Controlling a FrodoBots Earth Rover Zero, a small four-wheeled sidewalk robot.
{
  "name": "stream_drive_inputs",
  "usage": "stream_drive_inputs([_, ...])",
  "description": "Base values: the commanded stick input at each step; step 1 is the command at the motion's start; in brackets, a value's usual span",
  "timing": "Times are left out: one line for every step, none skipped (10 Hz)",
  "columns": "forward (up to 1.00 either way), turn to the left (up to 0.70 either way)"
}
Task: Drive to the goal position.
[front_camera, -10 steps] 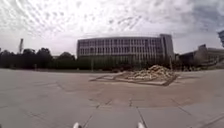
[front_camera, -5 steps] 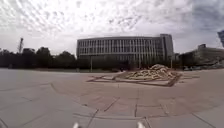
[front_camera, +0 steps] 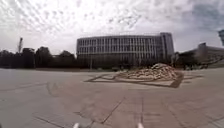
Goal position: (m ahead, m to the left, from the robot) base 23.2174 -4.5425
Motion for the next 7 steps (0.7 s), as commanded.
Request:
stream_drive_inputs([0.70, 0.00])
stream_drive_inputs([0.70, 0.04])
stream_drive_inputs([0.70, 0.13])
stream_drive_inputs([0.70, 0.14])
stream_drive_inputs([0.70, 0.14])
stream_drive_inputs([0.70, 0.14])
stream_drive_inputs([0.70, 0.14])
